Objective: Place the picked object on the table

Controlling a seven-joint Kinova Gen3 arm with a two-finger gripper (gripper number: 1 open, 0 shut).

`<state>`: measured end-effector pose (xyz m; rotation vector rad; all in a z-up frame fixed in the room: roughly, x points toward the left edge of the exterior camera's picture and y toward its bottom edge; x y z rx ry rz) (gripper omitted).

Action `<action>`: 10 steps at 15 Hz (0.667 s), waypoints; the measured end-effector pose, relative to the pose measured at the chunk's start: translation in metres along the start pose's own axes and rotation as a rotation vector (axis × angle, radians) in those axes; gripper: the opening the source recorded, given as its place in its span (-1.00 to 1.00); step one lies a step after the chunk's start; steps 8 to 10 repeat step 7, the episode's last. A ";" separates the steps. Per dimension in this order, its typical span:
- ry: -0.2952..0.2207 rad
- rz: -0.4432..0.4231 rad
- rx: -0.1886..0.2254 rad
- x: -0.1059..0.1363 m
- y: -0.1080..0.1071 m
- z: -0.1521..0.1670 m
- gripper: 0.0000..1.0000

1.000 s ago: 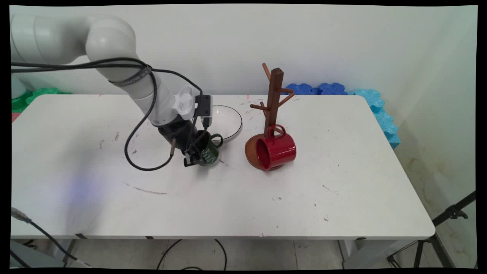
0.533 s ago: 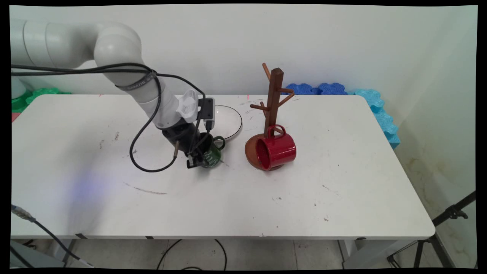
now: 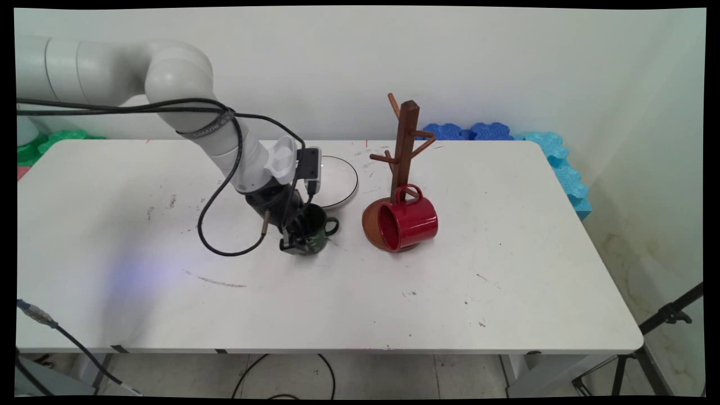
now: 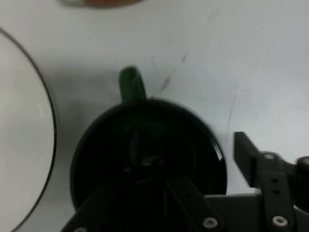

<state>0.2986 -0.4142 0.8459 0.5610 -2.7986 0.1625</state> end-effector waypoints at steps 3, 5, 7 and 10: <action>0.035 0.005 -0.009 0.005 0.002 0.001 1.00; 0.062 0.005 -0.016 0.007 0.005 -0.001 1.00; 0.097 -0.003 -0.023 0.009 0.008 -0.006 1.00; 0.097 -0.003 -0.023 0.009 0.008 -0.006 1.00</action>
